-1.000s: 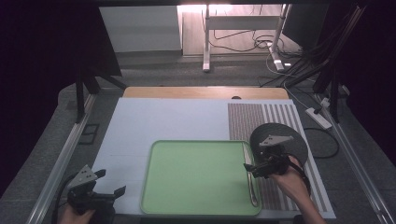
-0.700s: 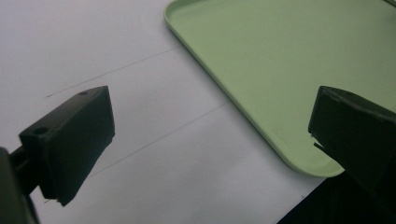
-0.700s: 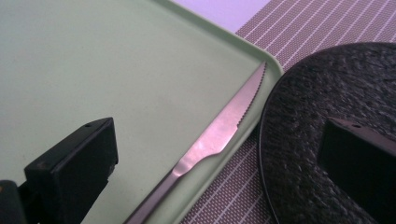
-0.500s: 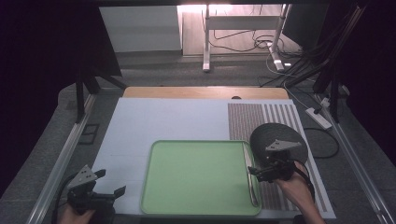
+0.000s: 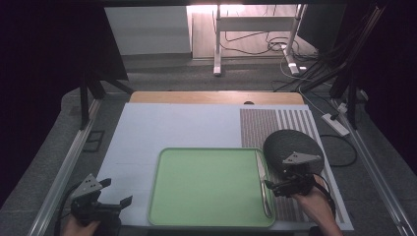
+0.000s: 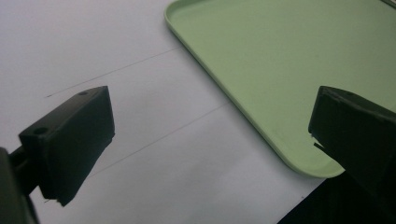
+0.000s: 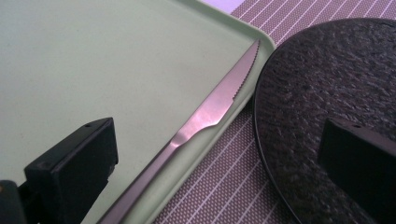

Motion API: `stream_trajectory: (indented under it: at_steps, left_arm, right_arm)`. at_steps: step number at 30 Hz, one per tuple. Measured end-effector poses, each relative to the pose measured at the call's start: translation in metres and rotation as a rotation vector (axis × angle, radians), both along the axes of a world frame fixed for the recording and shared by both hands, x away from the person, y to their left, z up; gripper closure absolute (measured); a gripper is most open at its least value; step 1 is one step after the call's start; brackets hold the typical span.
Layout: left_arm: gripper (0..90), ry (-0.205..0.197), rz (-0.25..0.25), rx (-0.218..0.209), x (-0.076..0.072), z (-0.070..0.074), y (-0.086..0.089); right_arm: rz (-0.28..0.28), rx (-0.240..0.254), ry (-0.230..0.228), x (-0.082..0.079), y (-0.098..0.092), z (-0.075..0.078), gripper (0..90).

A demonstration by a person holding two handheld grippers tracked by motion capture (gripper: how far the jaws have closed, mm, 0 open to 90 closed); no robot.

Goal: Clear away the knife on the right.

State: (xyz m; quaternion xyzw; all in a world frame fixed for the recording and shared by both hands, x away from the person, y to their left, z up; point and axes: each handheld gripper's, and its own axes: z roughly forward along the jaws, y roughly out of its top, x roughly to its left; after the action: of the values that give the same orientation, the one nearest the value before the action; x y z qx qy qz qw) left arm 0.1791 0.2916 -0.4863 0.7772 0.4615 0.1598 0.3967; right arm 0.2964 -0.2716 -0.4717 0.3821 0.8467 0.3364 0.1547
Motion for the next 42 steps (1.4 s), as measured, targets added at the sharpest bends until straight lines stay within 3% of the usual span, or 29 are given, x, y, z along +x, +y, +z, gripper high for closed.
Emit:
stream_trajectory:
  at_steps: [34,42]
  left_arm:
    - [1.1,0.000,0.004,-0.003,0.000,0.000,0.000]
    - [1.0,0.004,0.006,-0.011,0.000,0.000,0.001]
  right_arm:
    - [-0.091,0.024,0.003,-0.030,-0.037,0.000,0.0]
    - [-0.113,0.058,0.008,-0.037,-0.047,0.000,0.0]
